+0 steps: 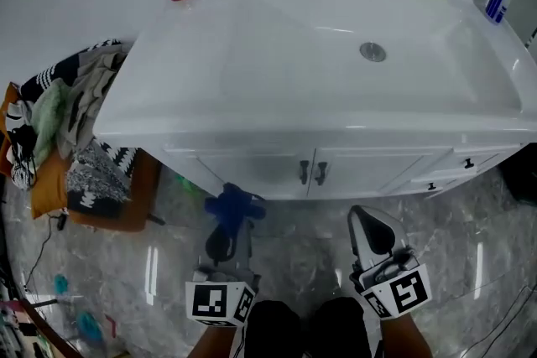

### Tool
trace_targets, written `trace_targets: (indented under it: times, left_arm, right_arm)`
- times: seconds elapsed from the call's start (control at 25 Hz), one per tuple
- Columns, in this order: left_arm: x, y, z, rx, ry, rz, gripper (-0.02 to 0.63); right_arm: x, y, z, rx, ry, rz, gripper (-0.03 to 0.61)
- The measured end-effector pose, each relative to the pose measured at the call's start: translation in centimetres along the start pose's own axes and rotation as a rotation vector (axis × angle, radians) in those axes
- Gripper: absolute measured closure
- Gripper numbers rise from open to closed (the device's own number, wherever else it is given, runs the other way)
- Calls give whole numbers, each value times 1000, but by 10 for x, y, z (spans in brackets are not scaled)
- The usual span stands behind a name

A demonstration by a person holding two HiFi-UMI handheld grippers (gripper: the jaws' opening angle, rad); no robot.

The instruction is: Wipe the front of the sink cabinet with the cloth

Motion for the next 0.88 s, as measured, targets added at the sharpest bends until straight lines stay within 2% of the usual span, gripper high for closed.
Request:
trace_targets:
  times: [0.12, 0.24, 0.4, 0.6, 0.68, 0.76, 0.88]
  left_arm:
    - [-35, 11, -23, 19, -42, -7, 549]
    - [-65, 24, -44, 4, -78, -1, 549]
    - [-88, 56, -57, 11, -114, -25, 549]
    - [-110, 94, -53, 98, -135, -69, 549]
    - [-112, 98, -55, 97, -123, -62, 549]
    - [-108, 103, -58, 107, -118, -76, 549]
    - [-91, 113, -62, 140, -141, -107, 549]
  right_arm:
    - [-50, 0, -15, 3, -58, 4, 578]
    - [-98, 3, -30, 3, -108, 29, 578]
    - [-144, 16, -50, 28, -193, 15, 578]
    - [-172, 30, -58, 53, -184, 14, 578]
    - [-173, 29, -50, 37, -192, -41, 578]
    - [-173, 28, -45, 29, -204, -93, 578]
    - [-172, 26, -43, 18, -205, -111, 578]
Point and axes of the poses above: the fingertips, and each gripper's own axes: z backward along the fingers, y to its left, x out of its top, the point moved 3 cm from there along z, backward along the fingers, and after that the axes turned 7 degrees about y, right-handed, at the moved point
